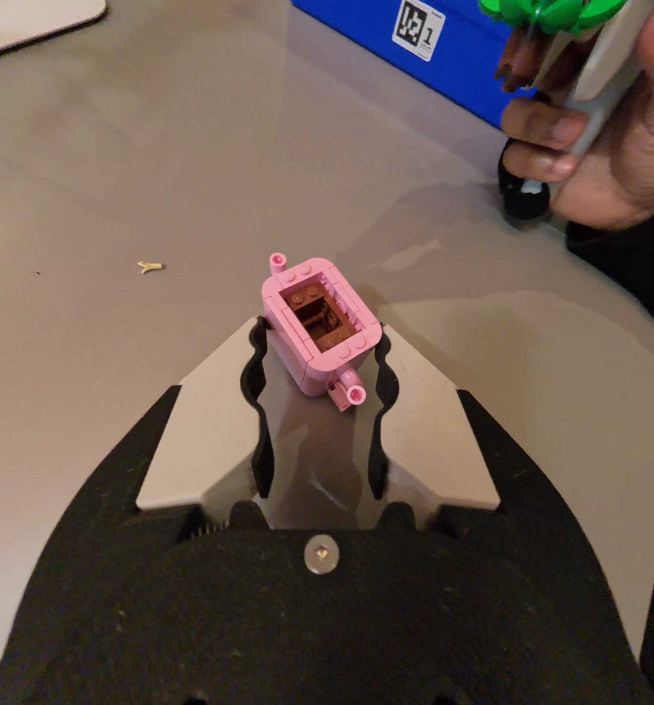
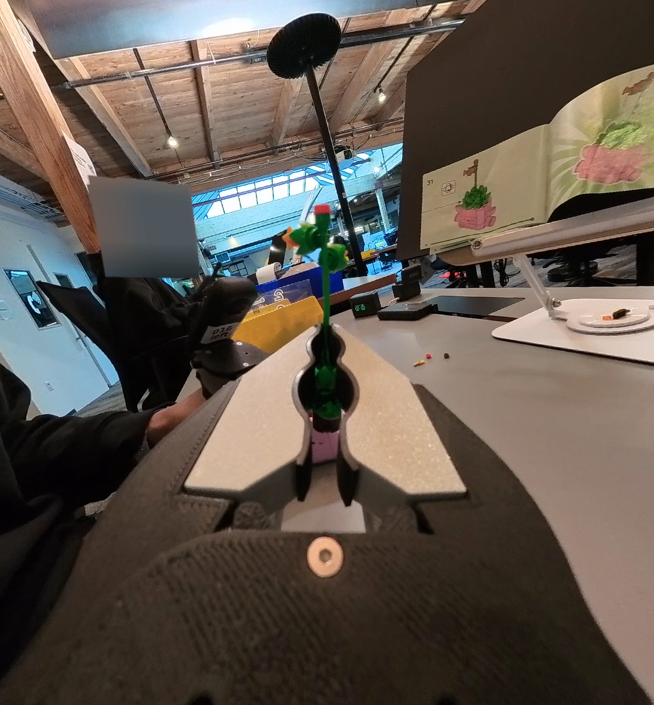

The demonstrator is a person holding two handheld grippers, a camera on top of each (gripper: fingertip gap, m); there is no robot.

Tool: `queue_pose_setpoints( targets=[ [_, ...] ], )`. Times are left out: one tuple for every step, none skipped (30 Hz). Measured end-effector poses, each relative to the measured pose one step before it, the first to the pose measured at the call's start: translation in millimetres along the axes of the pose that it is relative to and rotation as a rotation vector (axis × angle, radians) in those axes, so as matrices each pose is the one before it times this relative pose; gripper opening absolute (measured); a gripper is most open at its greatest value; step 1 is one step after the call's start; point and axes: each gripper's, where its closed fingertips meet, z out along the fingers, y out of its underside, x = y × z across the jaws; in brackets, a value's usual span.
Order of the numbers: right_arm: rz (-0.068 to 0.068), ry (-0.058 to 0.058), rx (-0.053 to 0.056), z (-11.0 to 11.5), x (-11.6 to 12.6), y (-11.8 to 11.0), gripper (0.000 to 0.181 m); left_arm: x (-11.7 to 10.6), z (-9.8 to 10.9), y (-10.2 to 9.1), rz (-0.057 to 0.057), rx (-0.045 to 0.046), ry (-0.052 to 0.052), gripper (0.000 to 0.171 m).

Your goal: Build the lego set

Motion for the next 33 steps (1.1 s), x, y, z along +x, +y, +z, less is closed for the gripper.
queue_pose_setpoints(
  targets=[
    [-0.0009,-0.0029,-0.0041,0.89,-0.84,0.87,0.000,0.98,-0.04,0.04,-0.0044,-0.00083,0.0223,0.055],
    [-0.0019,-0.0030,-0.0047,0.86,-0.88,0.98,0.000,3.99,0.31,0.66,0.0072,-0.00657,0.0401,0.055],
    [-0.0027,-0.0045,-0.0063,1.14,-1.40,1.21,0.000,5.12,0.59,0.60,0.0087,-0.00702,0.0451,0.055],
    [-0.0033,-0.0081,-0.0093,1.65,-1.93,1.74,0.000,5.41,0.92,0.63,0.0116,-0.00751,0.0432,0.055],
    [-0.0019,-0.0131,-0.0124,2.27,-2.85,2.31,0.000,7.49,1.53,1.03,0.0240,-0.01261,0.0529,0.055],
    [0.0029,-0.0197,-0.0137,2.97,-3.79,2.89,0.000,8.89,2.14,1.20,0.0326,-0.01675,0.0601,0.055],
    [0.0097,-0.0263,-0.0104,3.48,-4.74,2.63,0.000,7.77,2.38,0.93,0.0352,-0.01728,0.0523,0.055],
    [0.0167,-0.0298,-0.0044,3.80,-5.06,2.09,0.000,5.69,2.56,-0.02,0.0355,-0.01370,0.0380,0.055],
    [0.0219,-0.0306,-0.0012,4.20,-4.91,2.14,0.000,4.73,2.64,-0.27,0.0388,-0.01345,0.0332,0.055],
    [0.0229,-0.0287,-0.0037,4.71,-4.54,2.76,0.000,3.72,2.49,-0.44,0.0347,-0.01159,0.0282,0.055],
    [0.0194,-0.0230,-0.0114,5.04,-3.70,4.08,0.000,2.13,2.01,-0.98,0.0220,-0.00696,0.0209,0.055],
    [0.0126,-0.0147,-0.0199,5.44,-2.50,5.58,0.000,1.26,1.57,-0.70,0.0088,-0.00414,0.0182,0.054],
    [0.0068,-0.0081,-0.0272,5.68,-1.73,6.68,0.000,1.55,1.25,0.42,-0.0026,-0.00770,0.0215,0.054],
    [0.0029,-0.0063,-0.0312,5.73,-1.47,7.01,0.000,2.18,0.76,0.89,-0.0081,-0.00723,0.0268,0.054],
    [-0.0010,-0.0026,-0.0281,5.27,-1.06,6.12,0.000,1.74,-0.27,-0.06,-0.0061,0.00117,0.0200,0.053],
    [-0.0050,0.0021,-0.0207,4.15,-0.42,4.60,0.000,0.69,-0.17,0.11,-0.0050,0.00071,0.0113,0.053],
    [-0.0069,0.0043,-0.0151,3.23,-0.14,3.43,0.000,0.25,-0.12,-0.01,-0.0024,0.00052,0.0040,0.053],
    [-0.0040,0.0042,-0.0125,2.26,-0.01,2.38,0.000,-0.27,-0.04,-0.10,-0.0003,0.00017,-0.0022,0.054],
    [-0.0018,0.0032,-0.0078,1.31,0.09,1.27,0.000,-0.72,-0.27,-0.21,0.0016,0.00231,-0.0080,0.054],
    [-0.0007,0.0026,-0.0016,0.28,0.27,0.32,0.000,-1.25,-0.69,-0.67,0.0019,0.00589,-0.0131,0.053],
    [0.0012,0.0019,0.0034,-0.39,0.36,-0.50,0.000,-1.06,-1.09,-1.03,0.0039,0.00953,-0.0125,0.052],
    [0.0037,0.0014,0.0048,-0.87,0.44,-0.66,0.000,-0.66,-1.33,-1.34,0.0041,0.01156,-0.0092,0.051],
    [0.0058,0.0018,0.0021,-1.17,0.87,-0.38,0.000,-0.91,-1.21,-0.79,0.0033,0.00823,-0.0082,0.051],
    [0.0058,0.0032,0.0008,-1.24,1.02,-0.31,0.000,-0.97,-1.29,-0.28,0.0032,0.00447,-0.0056,0.051],
    [0.0042,0.0049,0.0010,-1.06,1.24,-0.27,0.000,-0.62,-1.17,-0.23,0.0017,0.00474,-0.0020,0.050],
    [0.0038,0.0057,-0.0011,-0.83,1.27,-0.10,0.000,-0.31,-1.18,-0.48,0.0001,0.00581,0.0003,0.048],
    [0.0050,0.0064,-0.0070,-0.49,1.28,0.81,0.000,-0.57,-1.08,-0.50,-0.0007,0.00608,-0.0012,0.047],
    [0.0033,0.0042,-0.0129,0.09,0.77,1.52,0.000,-0.50,-0.99,-0.26,-0.0002,0.00446,-0.0012,0.047],
    [-0.0016,0.0044,-0.0139,0.41,0.43,1.75,0.000,-0.13,-0.90,-0.21,0.0021,0.00327,-0.0002,0.046],
    [-0.0066,0.0062,-0.0124,0.64,0.17,1.54,0.000,0.01,-0.67,-0.24,0.0027,0.00358,0.0004,0.045],
    [-0.0103,0.0058,-0.0111,0.75,0.03,1.35,0.000,0.26,-0.63,-0.37,0.0017,0.00334,0.0017,0.044],
    [-0.0117,0.0043,-0.0101,0.70,-0.33,1.26,0.000,0.39,-0.33,-0.20,0.0023,0.00225,0.0026,0.044],
    [-0.0120,0.0011,-0.0087,0.40,-0.60,0.97,0.000,0.03,-0.33,-0.07,0.0029,0.00112,-0.0001,0.043]
  ],
)
